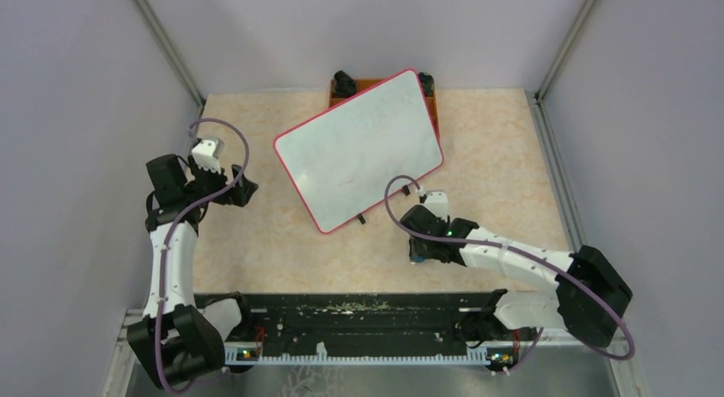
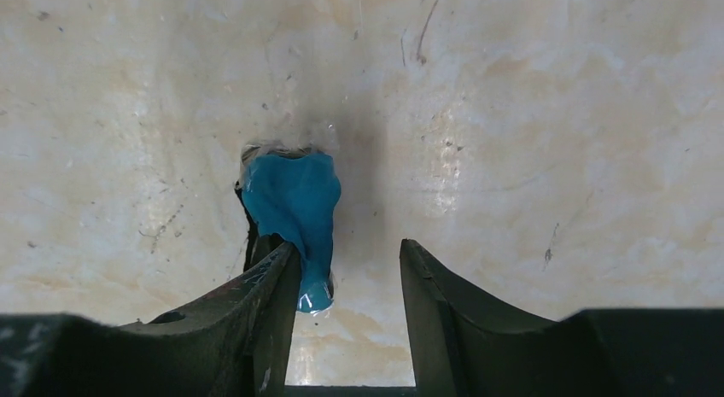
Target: Erase the whiteboard
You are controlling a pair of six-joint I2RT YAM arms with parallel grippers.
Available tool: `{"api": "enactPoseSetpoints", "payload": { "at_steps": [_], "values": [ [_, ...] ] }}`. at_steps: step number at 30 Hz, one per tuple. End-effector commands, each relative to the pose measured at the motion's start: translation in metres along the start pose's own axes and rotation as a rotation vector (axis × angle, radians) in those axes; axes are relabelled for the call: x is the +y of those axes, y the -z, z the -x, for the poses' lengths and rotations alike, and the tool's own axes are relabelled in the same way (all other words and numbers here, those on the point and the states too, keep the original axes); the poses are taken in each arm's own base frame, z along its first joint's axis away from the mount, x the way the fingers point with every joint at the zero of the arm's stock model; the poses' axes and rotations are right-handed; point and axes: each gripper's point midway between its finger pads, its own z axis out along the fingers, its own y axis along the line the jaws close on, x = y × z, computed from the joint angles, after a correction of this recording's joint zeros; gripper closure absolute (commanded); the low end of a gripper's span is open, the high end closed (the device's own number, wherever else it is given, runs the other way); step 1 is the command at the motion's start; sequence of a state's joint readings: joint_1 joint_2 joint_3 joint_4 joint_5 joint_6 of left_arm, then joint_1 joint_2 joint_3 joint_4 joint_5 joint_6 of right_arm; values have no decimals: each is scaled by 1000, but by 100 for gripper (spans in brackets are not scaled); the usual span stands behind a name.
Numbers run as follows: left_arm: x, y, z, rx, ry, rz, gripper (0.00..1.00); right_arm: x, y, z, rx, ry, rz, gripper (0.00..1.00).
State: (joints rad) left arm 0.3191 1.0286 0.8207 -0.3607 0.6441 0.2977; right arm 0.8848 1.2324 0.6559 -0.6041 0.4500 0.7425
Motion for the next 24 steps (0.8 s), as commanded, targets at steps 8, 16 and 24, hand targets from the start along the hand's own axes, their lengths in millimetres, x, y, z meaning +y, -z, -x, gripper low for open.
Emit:
{"api": "enactPoseSetpoints", "payload": {
  "at_steps": [8,16,24],
  "values": [
    [-1,3,-14,15,-24,-8,0,-23,2,20,-30,34,-154,53],
    [-1,3,-16,21,-23,-7,0,-4,-7,15,-3,107,-151,53],
    [-2,2,-20,28,-17,-13,0,45,-14,2,29,90,114,53]
  ]
}}
